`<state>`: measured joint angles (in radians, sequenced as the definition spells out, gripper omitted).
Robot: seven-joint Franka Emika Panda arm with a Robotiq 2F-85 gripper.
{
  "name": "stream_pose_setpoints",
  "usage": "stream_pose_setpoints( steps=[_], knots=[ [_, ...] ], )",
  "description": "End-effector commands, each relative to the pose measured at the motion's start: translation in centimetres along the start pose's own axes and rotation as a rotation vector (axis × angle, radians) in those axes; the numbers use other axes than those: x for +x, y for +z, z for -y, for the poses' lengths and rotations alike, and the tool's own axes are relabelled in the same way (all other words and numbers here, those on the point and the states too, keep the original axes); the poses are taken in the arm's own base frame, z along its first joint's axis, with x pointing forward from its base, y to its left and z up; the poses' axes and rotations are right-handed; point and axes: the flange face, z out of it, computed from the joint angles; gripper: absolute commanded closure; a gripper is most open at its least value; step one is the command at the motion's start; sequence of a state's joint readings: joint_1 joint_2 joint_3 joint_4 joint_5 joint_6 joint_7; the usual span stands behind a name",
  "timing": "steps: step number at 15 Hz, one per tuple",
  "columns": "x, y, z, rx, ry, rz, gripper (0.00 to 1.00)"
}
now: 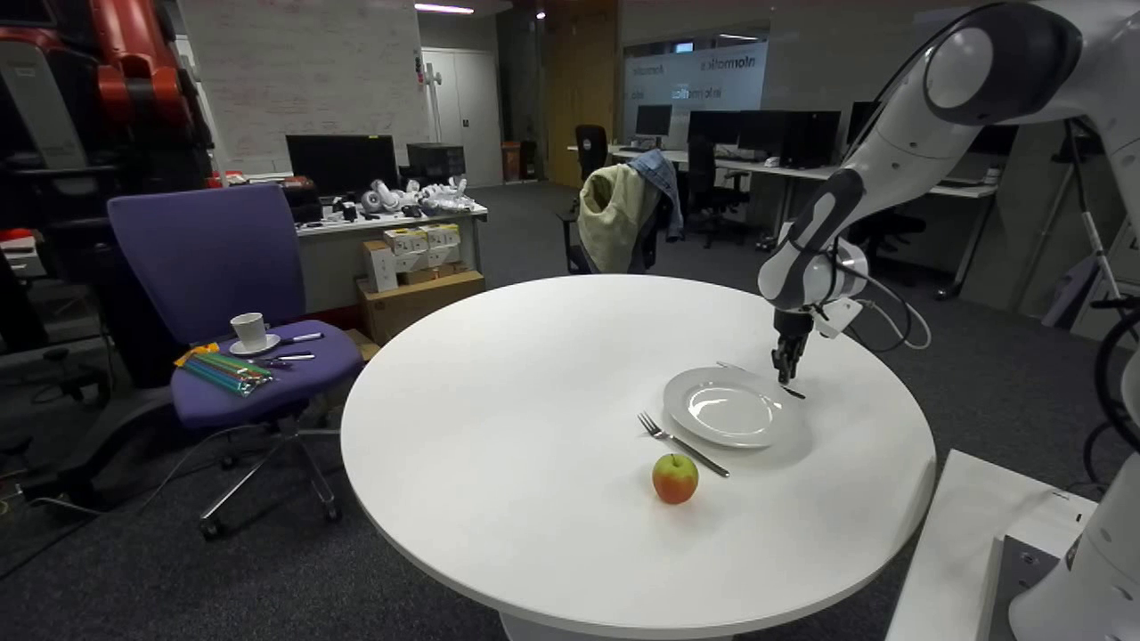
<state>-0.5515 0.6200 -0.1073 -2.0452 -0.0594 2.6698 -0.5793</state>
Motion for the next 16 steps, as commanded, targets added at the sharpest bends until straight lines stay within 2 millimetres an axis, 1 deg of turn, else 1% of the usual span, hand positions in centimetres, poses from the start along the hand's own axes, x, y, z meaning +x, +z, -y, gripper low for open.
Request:
stream_pose_setpoints(
  steps=[1,6,9,13,16],
  knots=[
    [0.3,-0.3,-1.8,-0.011,0.022,-0.008,0.66],
    [1.0,0.1,-3.2,-0.028,0.041,-0.001,0.66],
    [1.9,0.3,-3.9,-0.036,0.041,-0.002,0.65],
    [3.4,-0.4,-4.2,-0.049,0.036,-0.020,0.66],
    [4.5,-0.8,-4.0,-0.050,0.028,-0.036,0.66]
  ],
)
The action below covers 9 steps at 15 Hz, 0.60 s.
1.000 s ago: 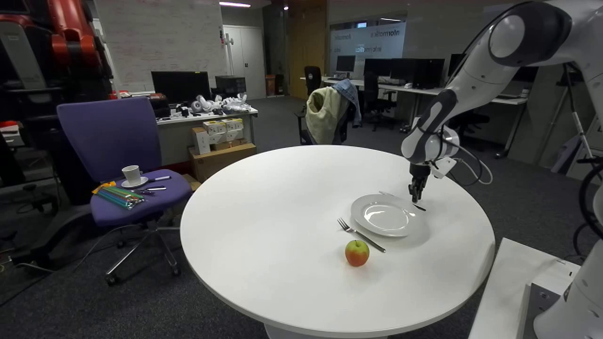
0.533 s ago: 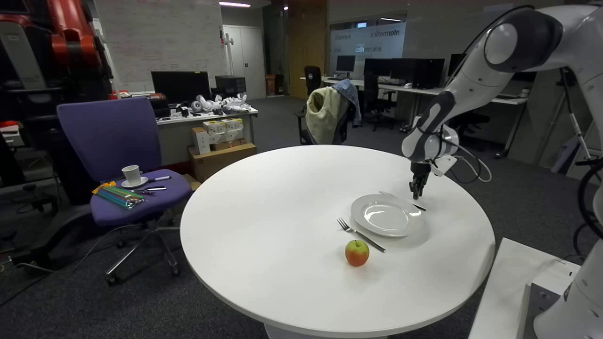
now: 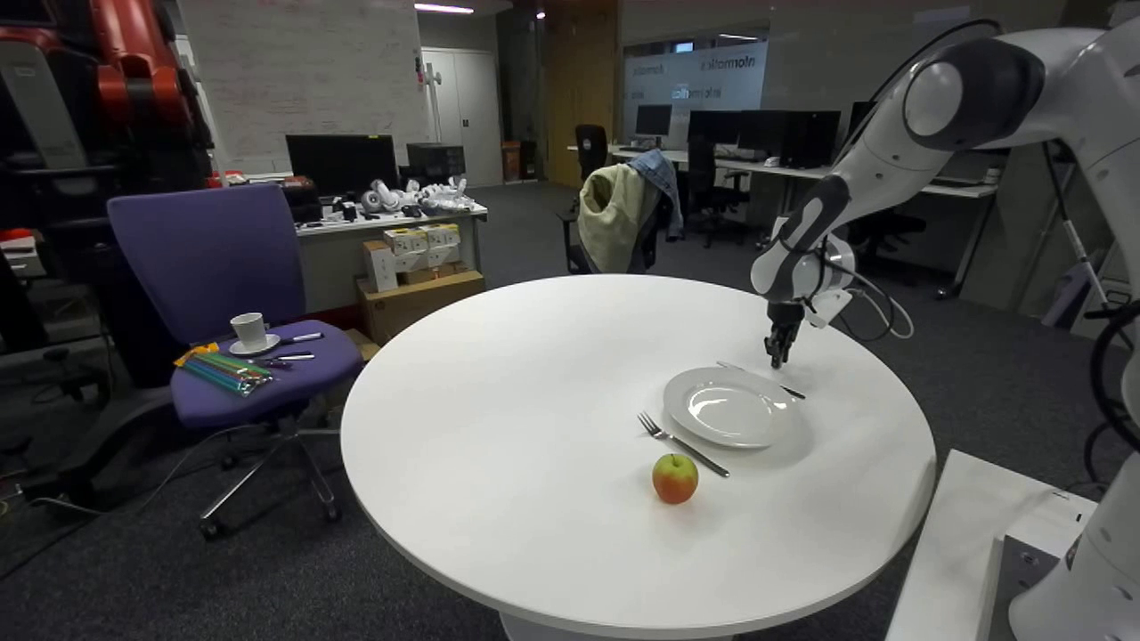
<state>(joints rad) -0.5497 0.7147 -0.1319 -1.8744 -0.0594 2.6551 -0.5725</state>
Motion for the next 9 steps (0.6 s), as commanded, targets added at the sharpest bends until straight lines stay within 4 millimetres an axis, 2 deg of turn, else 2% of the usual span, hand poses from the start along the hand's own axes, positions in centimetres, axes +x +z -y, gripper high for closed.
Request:
stream_pose_setpoints(
  steps=[1,9],
  knots=[
    [1.8,-0.7,-0.1,0.009,0.006,-0.005,0.66],
    [4.0,-1.0,1.9,0.050,-0.024,-0.022,0.68]
  ],
)
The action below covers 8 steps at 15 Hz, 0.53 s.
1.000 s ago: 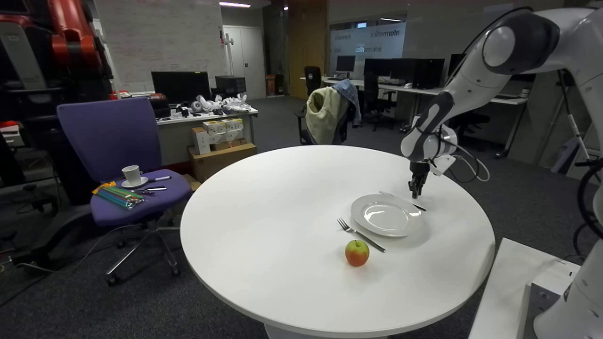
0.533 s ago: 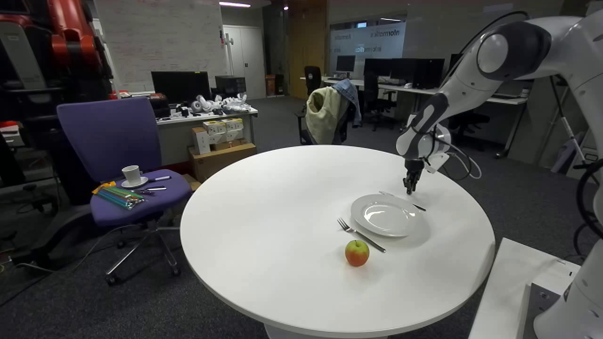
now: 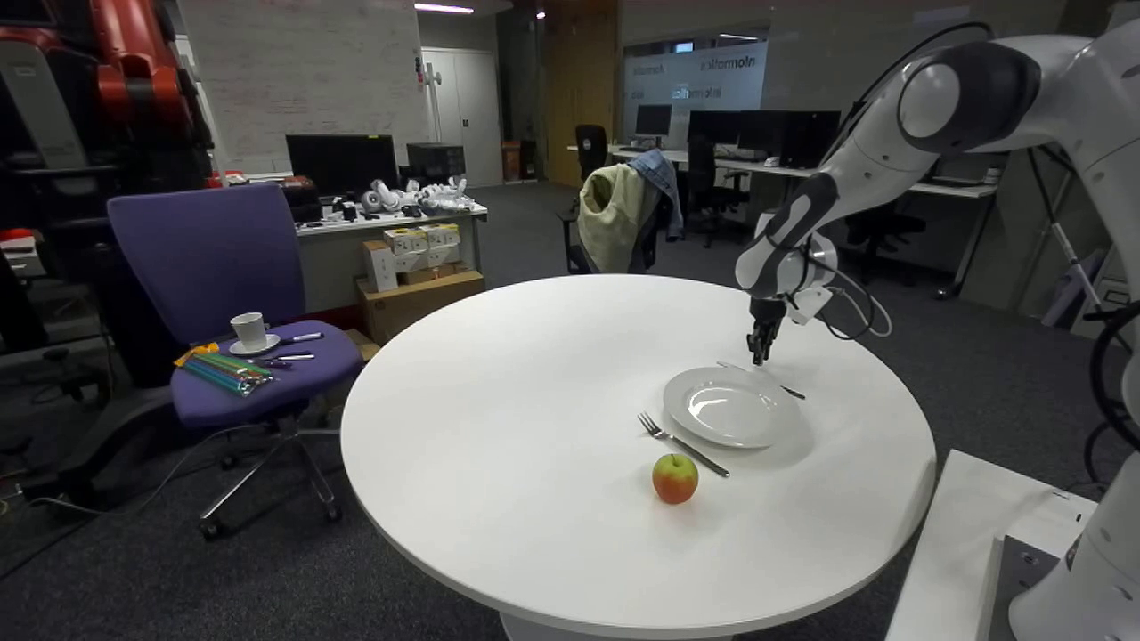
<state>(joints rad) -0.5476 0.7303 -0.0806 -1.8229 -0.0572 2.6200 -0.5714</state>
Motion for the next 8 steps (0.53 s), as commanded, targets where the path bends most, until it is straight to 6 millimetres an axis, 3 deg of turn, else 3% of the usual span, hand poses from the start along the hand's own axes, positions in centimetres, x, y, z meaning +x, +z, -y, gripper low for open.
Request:
stream_pose_setpoints(
  steps=[1,8],
  knots=[
    [1.18,-0.28,0.15,0.027,0.010,-0.002,0.68],
    [2.10,0.13,1.10,0.048,-0.001,-0.011,0.68]
  ],
)
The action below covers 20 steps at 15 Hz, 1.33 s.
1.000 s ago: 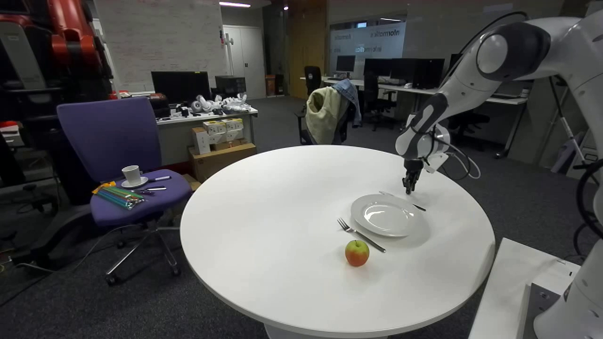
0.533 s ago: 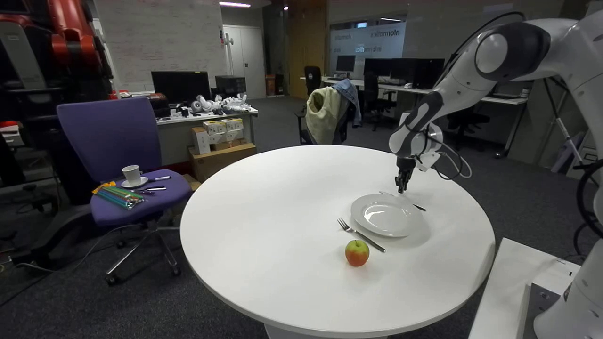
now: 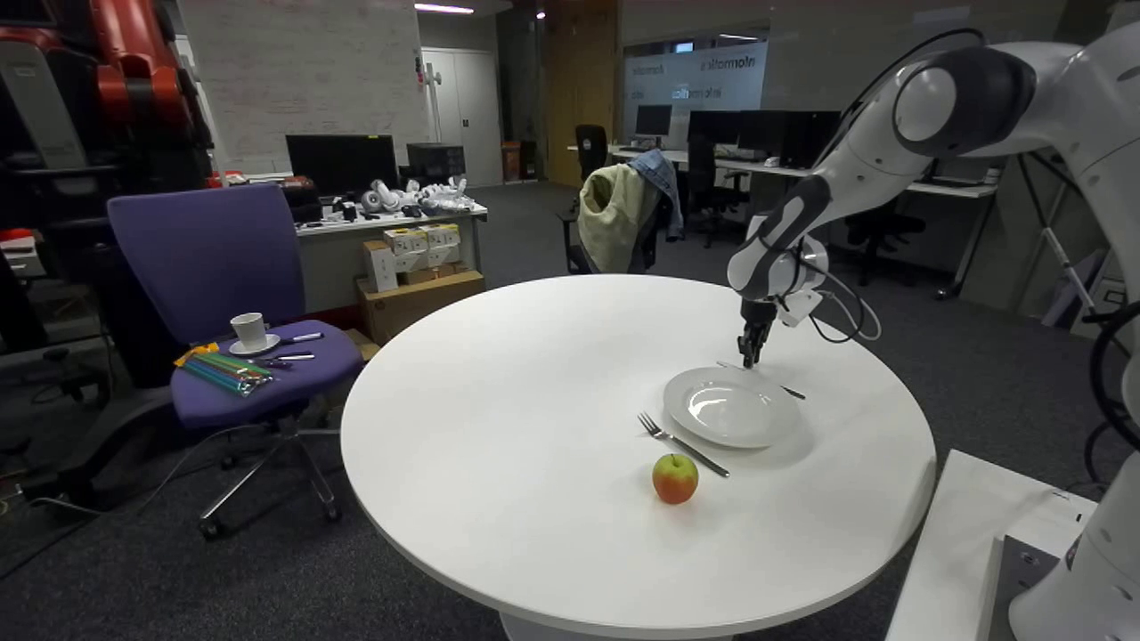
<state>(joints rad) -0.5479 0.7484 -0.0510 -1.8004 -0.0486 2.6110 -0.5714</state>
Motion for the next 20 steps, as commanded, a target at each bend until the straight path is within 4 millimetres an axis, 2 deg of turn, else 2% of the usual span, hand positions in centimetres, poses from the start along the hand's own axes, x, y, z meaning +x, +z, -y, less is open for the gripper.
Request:
stream_pose_setpoints(
  steps=[1,20],
  knots=[
    [0.8,-0.2,-0.1,0.029,0.013,-0.001,0.68],
    [2.2,-0.3,1.2,0.065,0.011,-0.007,0.68]
  ],
)
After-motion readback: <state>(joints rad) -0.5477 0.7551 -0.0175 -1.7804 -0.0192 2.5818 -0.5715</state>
